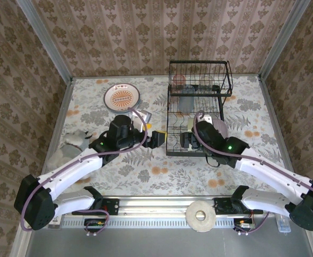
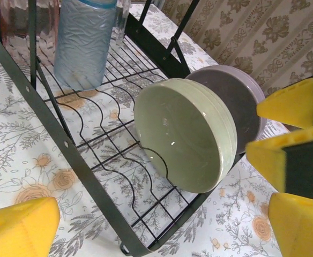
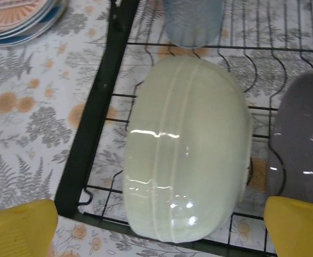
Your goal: Unload the mixed dishes from the dish rack
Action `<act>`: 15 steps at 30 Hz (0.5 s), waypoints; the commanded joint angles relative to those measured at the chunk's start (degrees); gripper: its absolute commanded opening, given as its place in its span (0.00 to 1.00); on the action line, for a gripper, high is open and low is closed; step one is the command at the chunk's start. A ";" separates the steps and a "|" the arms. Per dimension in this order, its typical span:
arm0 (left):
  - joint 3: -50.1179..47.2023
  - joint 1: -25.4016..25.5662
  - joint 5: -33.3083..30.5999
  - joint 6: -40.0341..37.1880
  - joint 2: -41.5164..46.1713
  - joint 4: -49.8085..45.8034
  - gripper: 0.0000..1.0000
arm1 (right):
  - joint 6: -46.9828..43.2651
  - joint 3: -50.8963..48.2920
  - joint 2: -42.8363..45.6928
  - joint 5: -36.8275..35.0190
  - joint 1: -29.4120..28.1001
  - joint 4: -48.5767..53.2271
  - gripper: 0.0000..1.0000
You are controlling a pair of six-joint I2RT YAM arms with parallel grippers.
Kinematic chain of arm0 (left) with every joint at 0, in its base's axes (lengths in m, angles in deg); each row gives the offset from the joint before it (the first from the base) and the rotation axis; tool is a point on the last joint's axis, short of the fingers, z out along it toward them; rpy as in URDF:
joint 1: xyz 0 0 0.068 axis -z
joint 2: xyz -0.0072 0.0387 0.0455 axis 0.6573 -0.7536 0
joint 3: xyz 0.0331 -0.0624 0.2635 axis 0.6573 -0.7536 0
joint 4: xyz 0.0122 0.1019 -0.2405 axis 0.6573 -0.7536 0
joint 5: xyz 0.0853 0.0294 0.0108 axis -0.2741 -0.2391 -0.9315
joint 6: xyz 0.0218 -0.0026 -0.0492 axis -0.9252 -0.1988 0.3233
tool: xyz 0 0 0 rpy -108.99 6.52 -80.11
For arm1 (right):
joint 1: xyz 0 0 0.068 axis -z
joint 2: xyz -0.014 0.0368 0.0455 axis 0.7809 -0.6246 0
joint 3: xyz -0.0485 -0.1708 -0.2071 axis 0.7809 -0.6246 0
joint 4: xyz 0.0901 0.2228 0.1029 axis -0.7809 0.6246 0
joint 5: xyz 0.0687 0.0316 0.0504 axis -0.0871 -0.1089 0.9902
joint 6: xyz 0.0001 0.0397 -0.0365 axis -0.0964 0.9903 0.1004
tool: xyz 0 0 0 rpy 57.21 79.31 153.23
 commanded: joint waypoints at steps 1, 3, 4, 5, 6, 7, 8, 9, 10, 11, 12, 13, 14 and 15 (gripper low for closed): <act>-1.75 0.42 1.26 2.05 0.61 3.89 1.00 | 4.41 3.19 -2.07 -4.14 1.24 5.49 1.00; -2.98 0.41 1.22 2.60 0.99 4.89 1.00 | 4.86 3.92 -3.71 -3.53 1.80 5.90 1.00; -3.59 0.43 1.27 2.93 1.16 5.31 1.00 | 4.83 4.32 -4.57 -2.93 1.97 5.79 1.00; -4.08 0.43 1.27 3.20 1.19 5.88 1.00 | 4.63 4.60 -5.19 -2.42 2.00 5.66 1.00; -4.48 0.38 1.27 3.55 1.20 6.32 1.00 | 4.53 5.09 -6.26 -2.19 2.07 5.52 1.00; -4.77 0.39 1.35 3.83 1.14 6.64 1.00 | 4.60 5.45 -6.97 -2.09 2.03 5.56 1.00; -4.92 0.39 1.51 3.92 1.06 6.75 1.00 | 4.69 5.85 -7.64 -2.03 2.07 5.40 1.00; -5.04 0.40 1.60 4.08 1.01 6.86 1.00 | 4.97 6.19 -8.55 -2.47 2.11 5.54 1.00; -5.19 0.41 1.62 4.09 1.09 6.87 1.00 | 5.42 6.61 -9.20 -3.02 2.11 5.83 1.00; -5.34 0.41 1.62 4.17 1.18 6.89 1.00 | 5.70 7.04 -9.68 -3.41 2.20 6.07 1.00; -5.59 0.43 1.67 4.28 1.35 7.13 1.00 | 5.99 7.31 -10.15 -3.81 2.18 6.19 1.00; -6.05 0.38 1.60 4.34 1.52 7.37 1.00 | 6.16 7.50 -10.49 -3.94 2.22 6.19 1.00; -6.33 0.42 1.62 4.43 1.69 7.70 1.00 | 6.49 7.72 -10.86 -4.17 2.31 6.33 1.00; -6.68 0.41 1.61 4.49 1.93 7.93 1.00 | 6.78 7.96 -11.27 -4.44 2.44 6.77 1.00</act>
